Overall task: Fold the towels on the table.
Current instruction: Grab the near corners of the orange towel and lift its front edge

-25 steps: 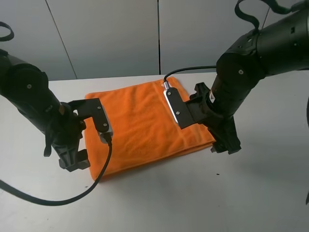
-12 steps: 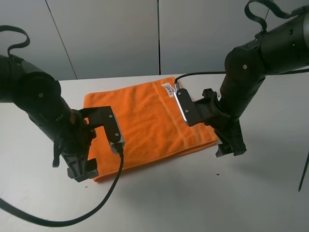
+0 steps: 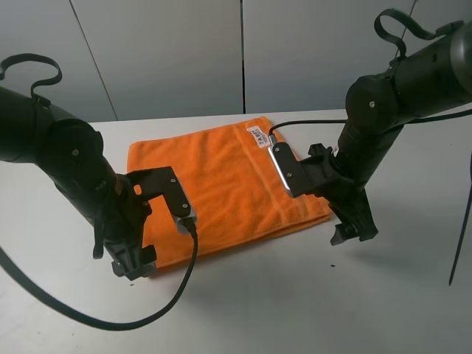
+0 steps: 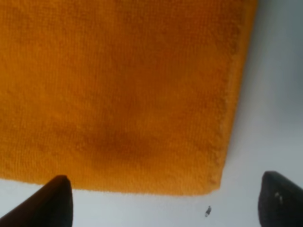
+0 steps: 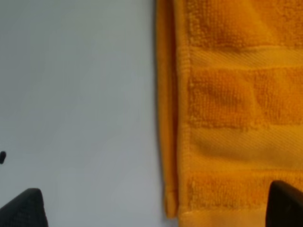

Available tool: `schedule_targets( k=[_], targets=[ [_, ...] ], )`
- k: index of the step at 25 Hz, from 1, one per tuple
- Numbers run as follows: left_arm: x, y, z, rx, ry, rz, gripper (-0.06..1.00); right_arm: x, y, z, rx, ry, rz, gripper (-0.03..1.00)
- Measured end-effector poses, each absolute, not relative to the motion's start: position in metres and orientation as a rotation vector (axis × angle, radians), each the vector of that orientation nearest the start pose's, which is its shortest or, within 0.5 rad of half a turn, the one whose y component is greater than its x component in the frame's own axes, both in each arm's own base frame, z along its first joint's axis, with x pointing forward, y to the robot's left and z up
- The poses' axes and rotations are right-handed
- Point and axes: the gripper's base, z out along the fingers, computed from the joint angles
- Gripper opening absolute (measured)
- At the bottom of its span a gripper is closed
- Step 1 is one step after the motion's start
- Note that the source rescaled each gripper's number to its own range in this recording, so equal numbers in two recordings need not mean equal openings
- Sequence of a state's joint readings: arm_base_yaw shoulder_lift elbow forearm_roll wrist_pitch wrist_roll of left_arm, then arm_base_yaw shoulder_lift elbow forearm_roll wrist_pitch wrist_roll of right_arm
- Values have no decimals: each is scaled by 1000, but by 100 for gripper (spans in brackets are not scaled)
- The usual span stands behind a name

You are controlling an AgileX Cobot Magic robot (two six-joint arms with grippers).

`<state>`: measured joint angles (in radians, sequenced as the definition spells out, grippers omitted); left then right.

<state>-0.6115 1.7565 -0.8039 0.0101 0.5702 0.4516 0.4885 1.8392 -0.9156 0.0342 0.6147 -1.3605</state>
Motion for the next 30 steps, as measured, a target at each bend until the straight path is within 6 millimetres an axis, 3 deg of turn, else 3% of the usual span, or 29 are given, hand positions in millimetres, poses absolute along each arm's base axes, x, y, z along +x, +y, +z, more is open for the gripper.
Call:
schedule_targets(
  k=[7,16,30],
  targets=[
    [231,-163,124,1525,2588,-17,100,273,149,122,-2373,1835,-24,100],
    [230,-163,123,1588,2565,-12,100,273,150,97,-2425,1882,35,100],
    [229,-164,123,1625,2544,-16,100,282,153,93,-2484,1859,24,100]
  ],
)
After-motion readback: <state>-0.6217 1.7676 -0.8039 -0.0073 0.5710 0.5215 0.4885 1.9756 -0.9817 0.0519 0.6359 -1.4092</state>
